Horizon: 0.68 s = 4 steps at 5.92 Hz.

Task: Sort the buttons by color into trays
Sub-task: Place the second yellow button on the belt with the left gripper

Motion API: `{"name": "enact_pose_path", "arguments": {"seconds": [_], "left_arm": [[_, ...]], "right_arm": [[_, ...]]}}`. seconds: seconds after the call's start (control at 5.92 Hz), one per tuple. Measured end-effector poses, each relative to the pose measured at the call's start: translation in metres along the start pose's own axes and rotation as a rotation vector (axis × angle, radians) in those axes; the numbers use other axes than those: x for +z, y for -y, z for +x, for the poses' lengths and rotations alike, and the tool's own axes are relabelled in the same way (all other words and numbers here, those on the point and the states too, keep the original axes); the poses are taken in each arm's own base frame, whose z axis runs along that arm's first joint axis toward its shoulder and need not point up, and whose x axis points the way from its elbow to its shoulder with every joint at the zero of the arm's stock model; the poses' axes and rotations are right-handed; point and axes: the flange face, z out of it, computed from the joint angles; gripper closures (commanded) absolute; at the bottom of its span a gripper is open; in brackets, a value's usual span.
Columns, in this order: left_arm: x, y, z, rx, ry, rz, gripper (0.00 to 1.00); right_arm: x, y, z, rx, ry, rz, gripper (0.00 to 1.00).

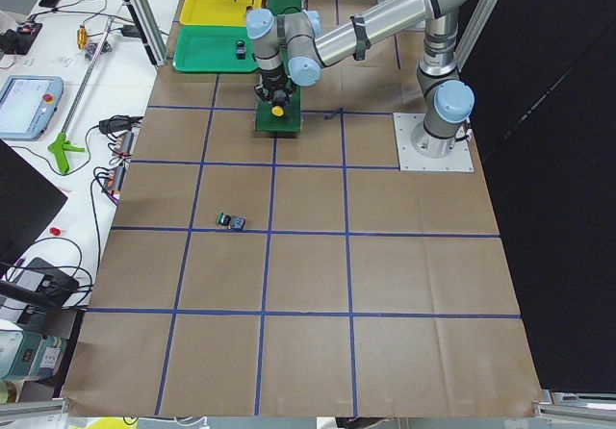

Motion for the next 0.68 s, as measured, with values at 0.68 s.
{"name": "enact_pose_path", "arguments": {"seconds": [0.68], "left_arm": [[-0.041, -0.113, -0.055, -0.233, 0.062, 0.089, 0.02]], "right_arm": [[-0.116, 0.132, -0.076, 0.232, 0.065, 0.023, 0.0]]}}
